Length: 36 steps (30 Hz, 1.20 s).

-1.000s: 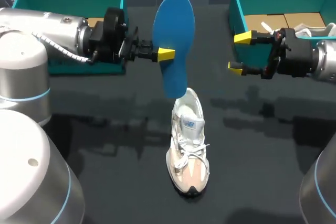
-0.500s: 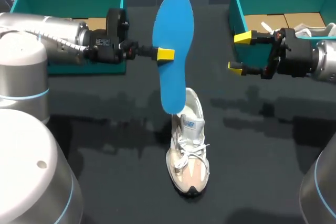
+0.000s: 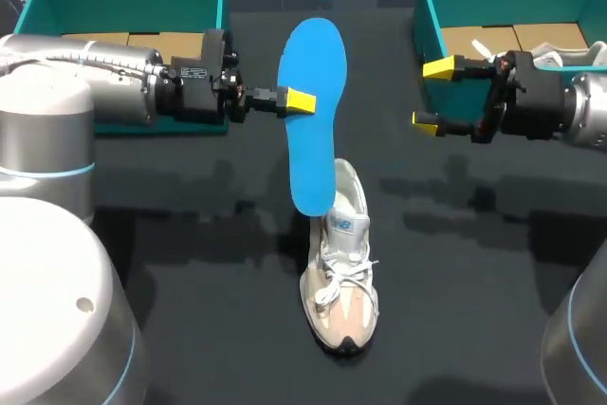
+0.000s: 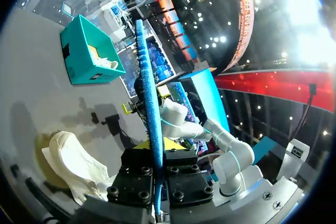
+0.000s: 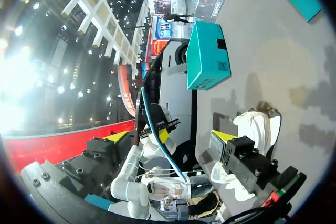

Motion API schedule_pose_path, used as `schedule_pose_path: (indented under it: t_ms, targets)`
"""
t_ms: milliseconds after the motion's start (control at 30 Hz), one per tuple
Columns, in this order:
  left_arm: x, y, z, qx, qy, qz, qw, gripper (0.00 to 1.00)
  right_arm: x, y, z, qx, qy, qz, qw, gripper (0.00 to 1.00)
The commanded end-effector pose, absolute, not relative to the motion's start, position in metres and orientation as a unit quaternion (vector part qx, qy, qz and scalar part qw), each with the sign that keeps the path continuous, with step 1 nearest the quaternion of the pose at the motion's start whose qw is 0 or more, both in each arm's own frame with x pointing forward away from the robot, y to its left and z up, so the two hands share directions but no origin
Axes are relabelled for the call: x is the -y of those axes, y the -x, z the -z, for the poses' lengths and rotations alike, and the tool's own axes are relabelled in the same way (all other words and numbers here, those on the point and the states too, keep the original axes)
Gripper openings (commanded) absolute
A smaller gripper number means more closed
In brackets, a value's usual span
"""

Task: Take the shoe out of the shoebox, open the shoe tongue, remove and reinsert the insole, then place the shoe into the shoebox

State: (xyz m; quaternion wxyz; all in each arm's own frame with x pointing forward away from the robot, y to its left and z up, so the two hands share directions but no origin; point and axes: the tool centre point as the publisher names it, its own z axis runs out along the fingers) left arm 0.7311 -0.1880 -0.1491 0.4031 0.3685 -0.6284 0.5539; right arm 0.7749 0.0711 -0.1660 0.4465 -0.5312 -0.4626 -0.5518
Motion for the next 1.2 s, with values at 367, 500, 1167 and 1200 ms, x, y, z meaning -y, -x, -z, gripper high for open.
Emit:
schedule_pose_path:
  t_ms: [367,500,1167,1200]
  targets:
    - [0.208,-0.753,0.183,0.591,-0.418,-0.532,0.440,0.00,-0.072,-0.774,0.166,0.463,0.532,0.552,0.446,1.00]
    - [0.216,-0.759,0.194,0.575,-0.431,-0.519,0.463,0.00,-0.072,-0.774,0.166,0.463,0.532,0.552,0.446,1.00]
    - [0.235,-0.769,0.220,0.552,-0.455,-0.512,0.474,0.00,-0.064,-0.772,0.137,0.551,0.582,0.478,0.359,1.00]
    - [0.235,-0.769,0.220,0.552,-0.455,-0.512,0.474,0.00,-0.064,-0.772,0.134,0.558,0.590,0.467,0.351,1.00]
